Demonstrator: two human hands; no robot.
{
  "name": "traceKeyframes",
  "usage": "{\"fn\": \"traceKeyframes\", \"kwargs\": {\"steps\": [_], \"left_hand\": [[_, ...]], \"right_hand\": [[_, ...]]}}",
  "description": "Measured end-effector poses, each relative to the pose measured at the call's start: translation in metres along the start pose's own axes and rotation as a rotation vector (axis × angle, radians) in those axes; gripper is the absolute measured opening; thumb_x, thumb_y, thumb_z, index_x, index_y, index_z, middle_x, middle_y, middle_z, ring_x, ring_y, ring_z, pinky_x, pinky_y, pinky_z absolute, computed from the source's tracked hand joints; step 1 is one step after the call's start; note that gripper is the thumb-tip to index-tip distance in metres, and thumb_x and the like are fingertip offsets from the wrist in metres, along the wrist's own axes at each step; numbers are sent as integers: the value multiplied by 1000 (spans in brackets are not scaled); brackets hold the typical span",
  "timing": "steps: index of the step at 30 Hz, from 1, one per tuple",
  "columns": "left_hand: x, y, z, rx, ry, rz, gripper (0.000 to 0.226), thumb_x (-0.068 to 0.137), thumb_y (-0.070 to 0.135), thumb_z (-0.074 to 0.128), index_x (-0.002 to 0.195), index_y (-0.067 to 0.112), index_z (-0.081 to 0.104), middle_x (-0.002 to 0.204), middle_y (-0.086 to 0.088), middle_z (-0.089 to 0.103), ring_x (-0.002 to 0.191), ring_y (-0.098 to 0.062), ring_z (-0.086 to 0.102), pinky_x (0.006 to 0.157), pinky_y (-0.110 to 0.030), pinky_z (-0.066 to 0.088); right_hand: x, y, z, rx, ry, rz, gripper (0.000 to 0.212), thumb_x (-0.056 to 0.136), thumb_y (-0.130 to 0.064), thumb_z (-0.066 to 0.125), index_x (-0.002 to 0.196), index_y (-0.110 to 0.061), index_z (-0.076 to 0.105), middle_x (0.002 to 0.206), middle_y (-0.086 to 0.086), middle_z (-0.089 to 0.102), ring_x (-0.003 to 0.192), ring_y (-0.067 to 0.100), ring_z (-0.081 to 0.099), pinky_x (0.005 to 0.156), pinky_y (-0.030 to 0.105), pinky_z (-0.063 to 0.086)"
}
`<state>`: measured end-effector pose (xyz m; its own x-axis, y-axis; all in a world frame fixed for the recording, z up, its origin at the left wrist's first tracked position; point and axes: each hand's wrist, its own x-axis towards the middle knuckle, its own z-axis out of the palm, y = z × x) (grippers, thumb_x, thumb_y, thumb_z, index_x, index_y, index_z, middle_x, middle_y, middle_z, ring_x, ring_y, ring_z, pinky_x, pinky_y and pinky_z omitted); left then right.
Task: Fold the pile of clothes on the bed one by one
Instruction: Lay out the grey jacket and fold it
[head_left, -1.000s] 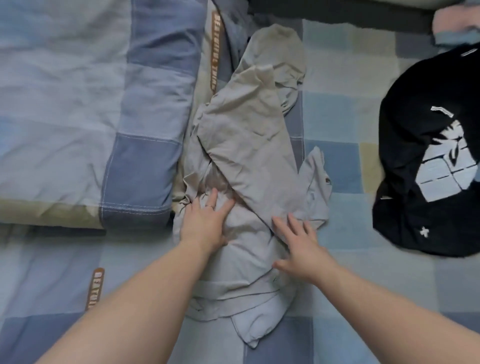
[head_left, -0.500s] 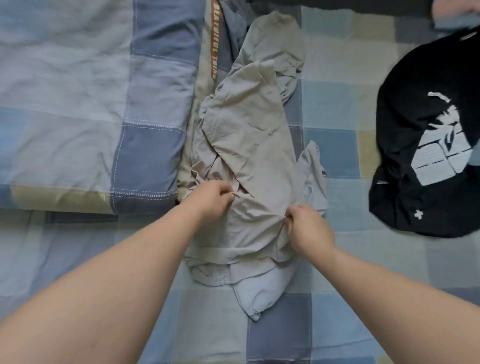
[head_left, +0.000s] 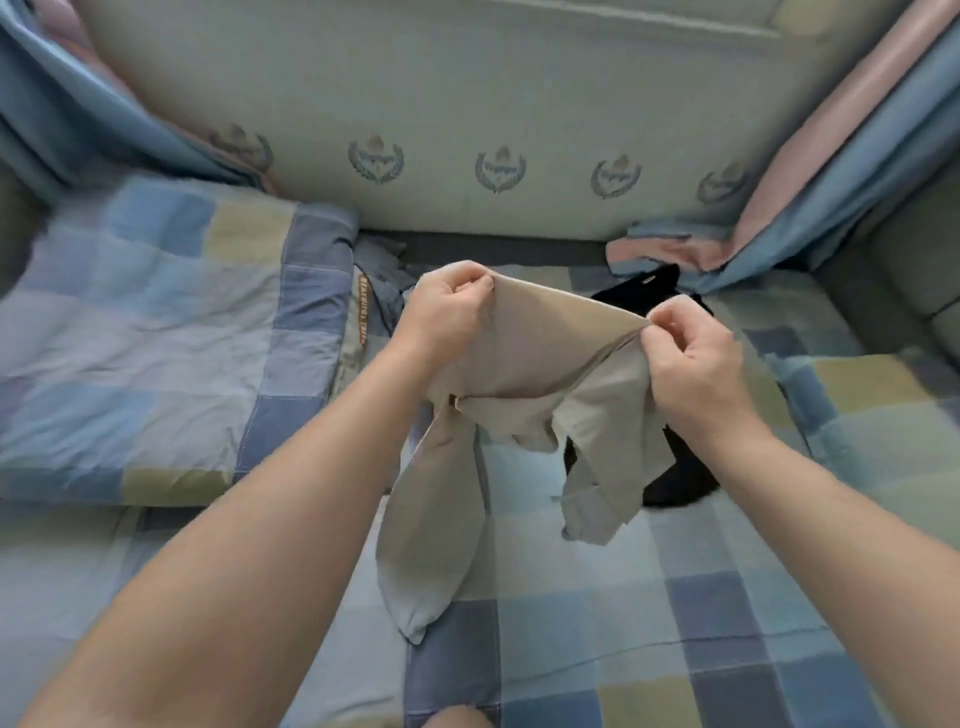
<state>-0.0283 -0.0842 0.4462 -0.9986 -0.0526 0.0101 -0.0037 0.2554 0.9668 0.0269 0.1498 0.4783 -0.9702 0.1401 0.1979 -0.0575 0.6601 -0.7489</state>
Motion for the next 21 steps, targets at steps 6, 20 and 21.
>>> {"fn": "traceKeyframes", "kwargs": {"steps": [6,20,21], "left_hand": [[-91,190,24,149,26,266,25,98,18,55,77,23,67,52,17,51,43,-2,39,44,-21,32],[-295,395,48,-5,-78,80,21,104,31,53,107,16,68,85,-2,76,78,-21,71,77,-38,54],[-312,403,48,-113,-194,38,35,103,46,52,113,16,66,93,-4,76,85,-20,72,83,-40,55]], "right_hand": [[-57,-61,-183,81,167,-189,13,97,-12,45,86,-11,53,57,-7,42,51,8,38,54,33,35],[-146,-203,-402,326,-12,-231,8,104,-15,50,98,-14,55,72,3,51,62,13,46,54,25,40],[-150,-210,-408,342,-1,-242,8,104,-14,50,98,-14,55,72,0,51,61,10,47,54,21,40]]}}
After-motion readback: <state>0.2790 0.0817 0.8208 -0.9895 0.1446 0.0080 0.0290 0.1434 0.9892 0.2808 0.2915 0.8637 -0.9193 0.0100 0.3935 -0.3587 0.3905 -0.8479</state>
